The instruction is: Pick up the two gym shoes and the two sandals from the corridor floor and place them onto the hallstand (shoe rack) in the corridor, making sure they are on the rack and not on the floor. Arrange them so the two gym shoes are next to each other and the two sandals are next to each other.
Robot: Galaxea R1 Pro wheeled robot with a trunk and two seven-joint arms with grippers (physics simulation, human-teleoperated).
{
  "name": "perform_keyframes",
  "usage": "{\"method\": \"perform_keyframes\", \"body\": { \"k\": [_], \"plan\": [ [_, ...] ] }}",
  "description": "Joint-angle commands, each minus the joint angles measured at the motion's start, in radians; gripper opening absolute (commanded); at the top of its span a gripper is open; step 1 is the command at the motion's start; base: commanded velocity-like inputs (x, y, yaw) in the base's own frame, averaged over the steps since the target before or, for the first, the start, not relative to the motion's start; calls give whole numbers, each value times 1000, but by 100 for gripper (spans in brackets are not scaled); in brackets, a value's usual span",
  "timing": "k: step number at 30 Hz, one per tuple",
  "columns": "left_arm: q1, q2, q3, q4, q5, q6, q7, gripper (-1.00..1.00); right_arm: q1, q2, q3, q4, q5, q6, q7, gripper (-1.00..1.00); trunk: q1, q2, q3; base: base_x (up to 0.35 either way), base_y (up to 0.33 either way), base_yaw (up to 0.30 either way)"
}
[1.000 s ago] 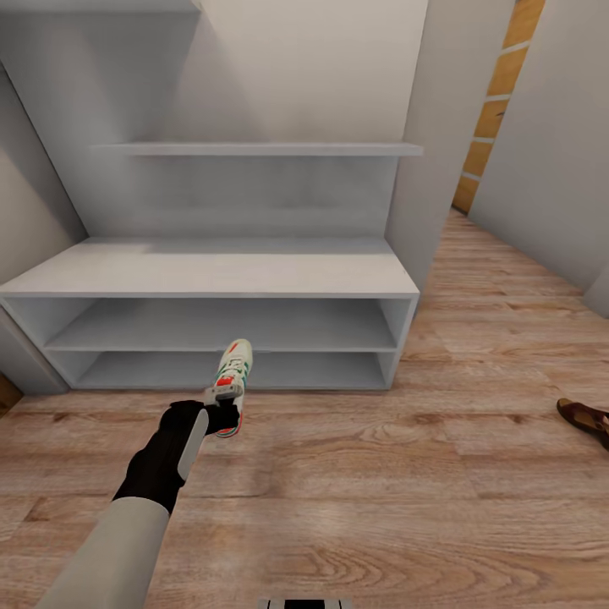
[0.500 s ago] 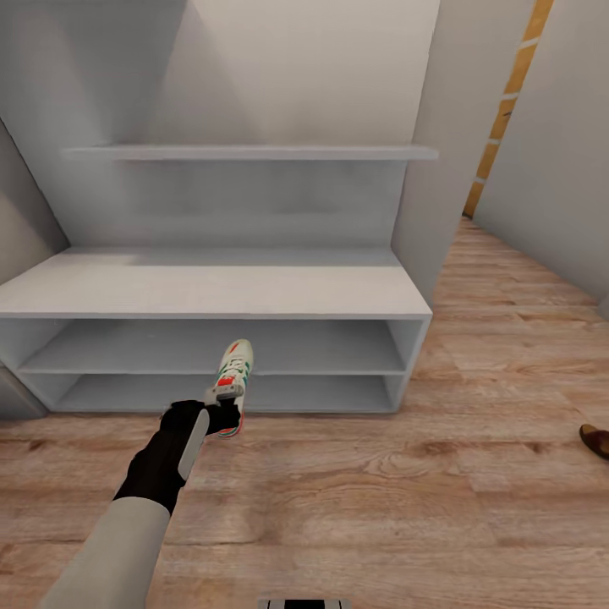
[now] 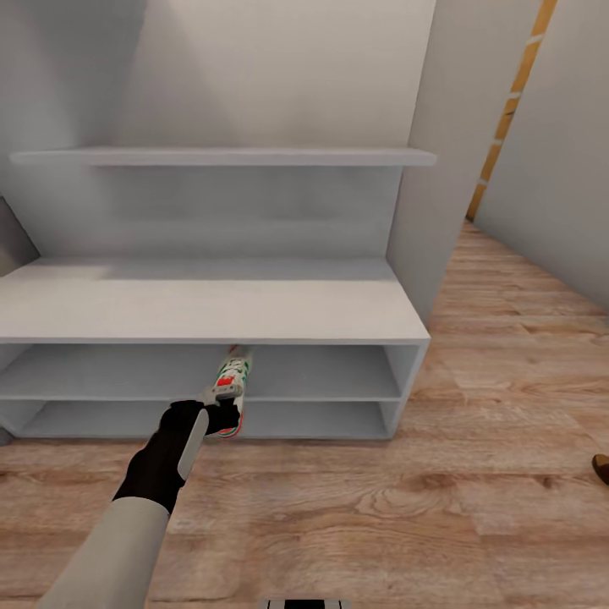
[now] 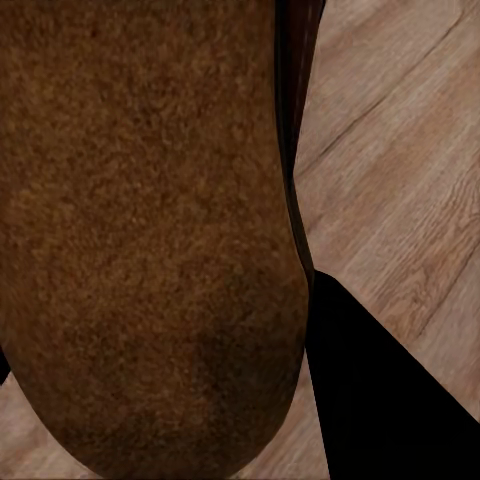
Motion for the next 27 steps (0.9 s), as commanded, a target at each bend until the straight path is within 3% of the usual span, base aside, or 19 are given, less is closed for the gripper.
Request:
{"method": "perform_keyframes", "body": {
  "k": [1, 11, 27],
  "plan": [
    [0, -1, 3, -1, 11, 4, 9, -100, -1, 0, 0, -1, 0, 5, -3, -100, 0, 0, -1, 341, -71, 0],
    [0, 1, 3, -1, 11, 4, 9, -100, 0, 0, 0, -1, 0, 5, -3, -100, 0, 0, -1, 327, -13, 0],
    [0, 1, 12, -1, 10, 3, 9, -100, 0, 0, 0, -1, 0, 5, -4, -100, 0, 0, -1, 115, 7, 0]
  ]
}}
